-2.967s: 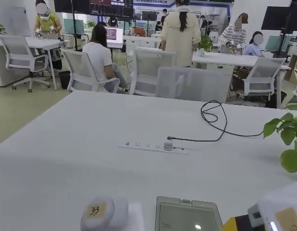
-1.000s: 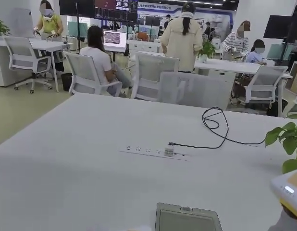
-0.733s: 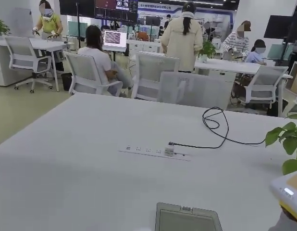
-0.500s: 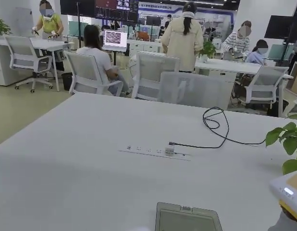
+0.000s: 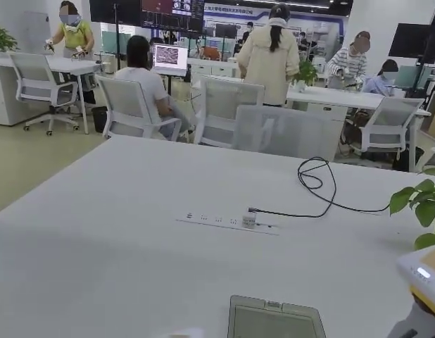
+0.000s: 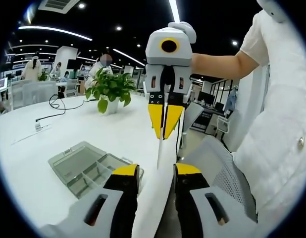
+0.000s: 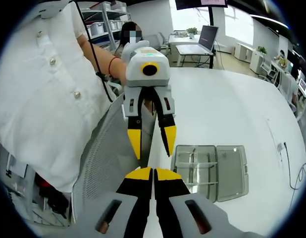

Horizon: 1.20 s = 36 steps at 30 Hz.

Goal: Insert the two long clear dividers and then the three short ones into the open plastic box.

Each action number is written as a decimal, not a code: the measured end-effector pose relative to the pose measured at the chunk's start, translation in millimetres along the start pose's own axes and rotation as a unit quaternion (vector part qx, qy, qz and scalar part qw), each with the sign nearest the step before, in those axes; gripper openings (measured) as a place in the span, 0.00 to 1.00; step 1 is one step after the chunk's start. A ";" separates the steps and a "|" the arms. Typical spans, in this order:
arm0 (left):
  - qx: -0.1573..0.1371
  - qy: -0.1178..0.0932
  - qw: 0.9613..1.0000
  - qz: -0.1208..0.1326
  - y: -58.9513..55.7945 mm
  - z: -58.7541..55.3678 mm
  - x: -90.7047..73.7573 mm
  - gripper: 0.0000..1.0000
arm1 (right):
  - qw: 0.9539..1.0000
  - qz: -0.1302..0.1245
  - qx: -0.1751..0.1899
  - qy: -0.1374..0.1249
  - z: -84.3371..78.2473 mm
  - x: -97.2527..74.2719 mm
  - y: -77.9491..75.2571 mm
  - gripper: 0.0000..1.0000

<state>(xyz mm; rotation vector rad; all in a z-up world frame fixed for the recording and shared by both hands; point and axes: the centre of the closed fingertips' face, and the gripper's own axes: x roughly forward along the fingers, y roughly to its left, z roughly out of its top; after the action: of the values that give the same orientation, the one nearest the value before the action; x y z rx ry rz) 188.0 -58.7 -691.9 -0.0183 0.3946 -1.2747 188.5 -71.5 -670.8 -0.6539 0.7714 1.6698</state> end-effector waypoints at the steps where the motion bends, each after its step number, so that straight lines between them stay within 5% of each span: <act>1: 0.001 0.001 1.000 0.002 0.9 -1.3 -1.1 0.29 | 1.000 -0.003 0.003 0.002 -1.2 -0.2 -1.6 0.03; 20: 0.002 0.037 0.998 0.059 24.5 -30.0 -27.6 0.71 | 0.997 -0.053 0.006 0.054 -31.9 1.4 -42.5 0.03; 36: -0.007 0.054 0.996 0.076 32.5 -50.8 -39.6 0.89 | 0.988 -0.101 -0.002 0.119 -73.1 24.1 -84.0 0.03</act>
<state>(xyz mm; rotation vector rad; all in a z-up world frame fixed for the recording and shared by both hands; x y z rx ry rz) 193.7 -1.7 -735.8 0.0678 0.4889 -1.1261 267.2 -100.1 -748.1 -0.9154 0.8415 1.4253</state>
